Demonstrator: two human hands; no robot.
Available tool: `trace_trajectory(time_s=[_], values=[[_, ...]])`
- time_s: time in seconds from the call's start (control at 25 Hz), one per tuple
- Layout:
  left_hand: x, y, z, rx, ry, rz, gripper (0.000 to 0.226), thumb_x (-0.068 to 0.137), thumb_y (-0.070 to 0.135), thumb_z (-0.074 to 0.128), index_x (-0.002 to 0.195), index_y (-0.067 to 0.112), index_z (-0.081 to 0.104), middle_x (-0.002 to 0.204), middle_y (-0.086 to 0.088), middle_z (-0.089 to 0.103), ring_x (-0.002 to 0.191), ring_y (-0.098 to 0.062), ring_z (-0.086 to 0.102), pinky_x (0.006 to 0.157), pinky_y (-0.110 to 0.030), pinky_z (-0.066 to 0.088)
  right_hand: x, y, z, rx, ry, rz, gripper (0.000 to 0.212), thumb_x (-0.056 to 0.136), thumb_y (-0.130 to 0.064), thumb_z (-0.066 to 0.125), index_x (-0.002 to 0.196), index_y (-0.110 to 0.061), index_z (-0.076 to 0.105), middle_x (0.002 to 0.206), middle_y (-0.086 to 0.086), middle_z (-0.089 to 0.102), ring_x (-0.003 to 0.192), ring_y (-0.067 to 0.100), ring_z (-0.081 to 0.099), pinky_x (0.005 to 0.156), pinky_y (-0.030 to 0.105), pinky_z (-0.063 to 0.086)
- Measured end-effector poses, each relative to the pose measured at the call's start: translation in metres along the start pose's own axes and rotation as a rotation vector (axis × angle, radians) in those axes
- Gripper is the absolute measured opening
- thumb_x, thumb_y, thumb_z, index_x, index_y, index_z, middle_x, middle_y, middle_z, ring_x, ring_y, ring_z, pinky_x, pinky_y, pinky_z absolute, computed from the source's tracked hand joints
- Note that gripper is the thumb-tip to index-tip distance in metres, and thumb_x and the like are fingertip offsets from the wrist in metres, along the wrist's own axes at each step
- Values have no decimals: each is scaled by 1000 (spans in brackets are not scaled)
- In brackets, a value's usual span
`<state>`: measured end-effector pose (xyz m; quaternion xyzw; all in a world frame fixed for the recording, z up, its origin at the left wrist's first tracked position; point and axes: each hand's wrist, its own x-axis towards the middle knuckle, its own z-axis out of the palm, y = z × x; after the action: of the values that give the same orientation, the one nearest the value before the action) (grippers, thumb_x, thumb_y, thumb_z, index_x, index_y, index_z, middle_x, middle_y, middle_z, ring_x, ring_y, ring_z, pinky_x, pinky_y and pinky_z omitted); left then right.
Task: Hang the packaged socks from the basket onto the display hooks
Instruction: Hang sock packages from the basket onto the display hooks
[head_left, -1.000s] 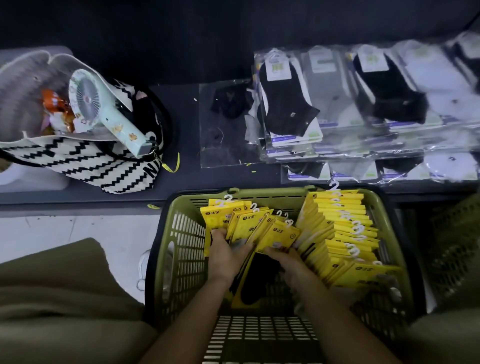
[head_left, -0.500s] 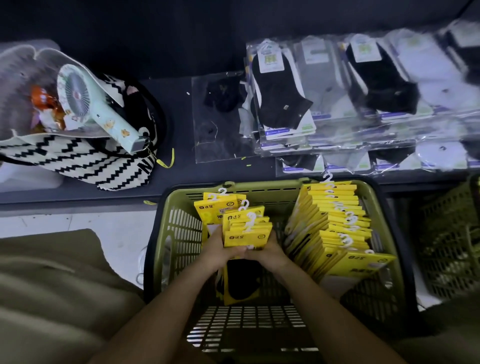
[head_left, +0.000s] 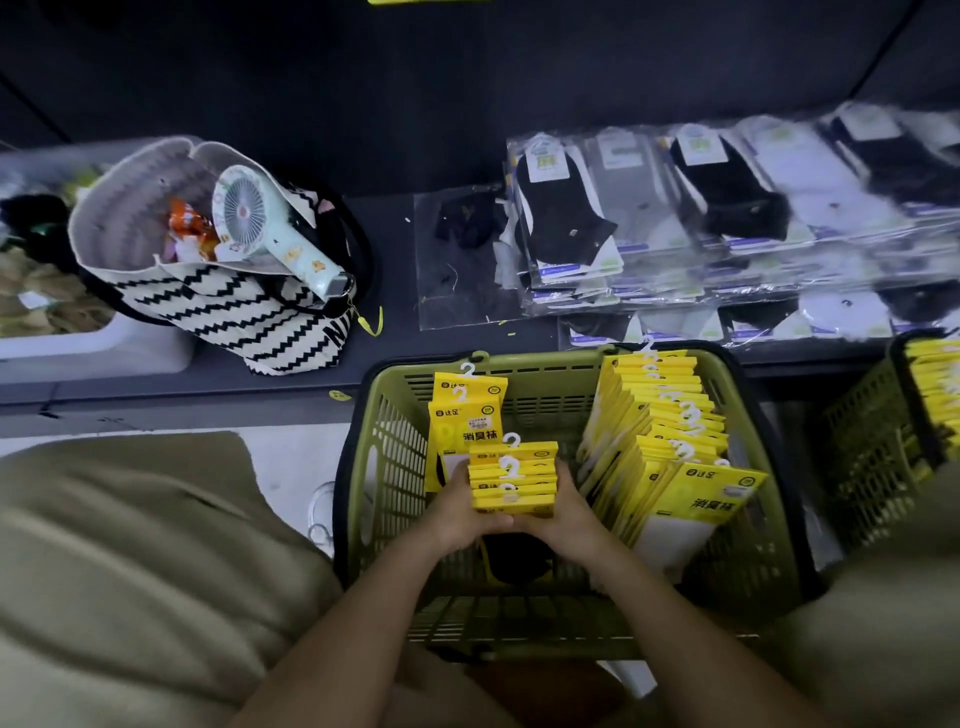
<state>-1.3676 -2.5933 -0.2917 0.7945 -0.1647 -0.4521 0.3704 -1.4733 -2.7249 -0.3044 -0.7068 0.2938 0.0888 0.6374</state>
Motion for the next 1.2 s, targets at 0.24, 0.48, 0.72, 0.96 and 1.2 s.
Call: trace_trajectory(time_s=[0.24, 0.48, 0.72, 0.96, 1.2], values=[[-11, 18, -4, -83, 48, 25, 60, 78, 8, 73, 132, 9, 46, 130, -9, 56, 122, -24, 52, 103, -39, 42, -3, -15, -6, -131, 85, 28, 64, 81, -21, 71, 135, -15, 38, 130, 5, 56, 123, 23, 50, 104, 42, 40], [-25, 86, -46, -355, 269, 235, 35, 79, 27, 72, 108, 26, 53, 100, 12, 63, 82, 4, 62, 62, -12, 45, 1, -101, -27, 136, 379, -181, 54, 69, -26, 81, 104, -13, 42, 101, 4, 63, 86, 11, 60, 78, 28, 50], [-40, 159, -85, -464, 302, 464, 38, 67, 32, 80, 96, 31, 55, 92, 12, 69, 82, 0, 67, 65, -15, 51, -15, -189, -49, 145, 492, -423, 32, 73, -24, 78, 71, -23, 46, 64, -12, 52, 50, -9, 51, 45, 5, 35], [-67, 239, -151, -552, 255, 680, 59, 51, 40, 79, 104, 30, 55, 97, 7, 72, 91, -12, 69, 77, -27, 55, -27, -303, -86, 150, 336, -655, 8, 83, -25, 67, 89, -27, 62, 90, -7, 70, 87, 14, 67, 73, 28, 55], [-88, 317, -203, -593, 376, 898, 50, 60, 43, 73, 104, 23, 60, 97, 5, 74, 90, -13, 70, 69, -23, 56, -31, -401, -107, 160, 331, -812, 7, 89, -25, 60, 95, -25, 64, 95, -7, 72, 88, 8, 68, 74, 24, 56]])
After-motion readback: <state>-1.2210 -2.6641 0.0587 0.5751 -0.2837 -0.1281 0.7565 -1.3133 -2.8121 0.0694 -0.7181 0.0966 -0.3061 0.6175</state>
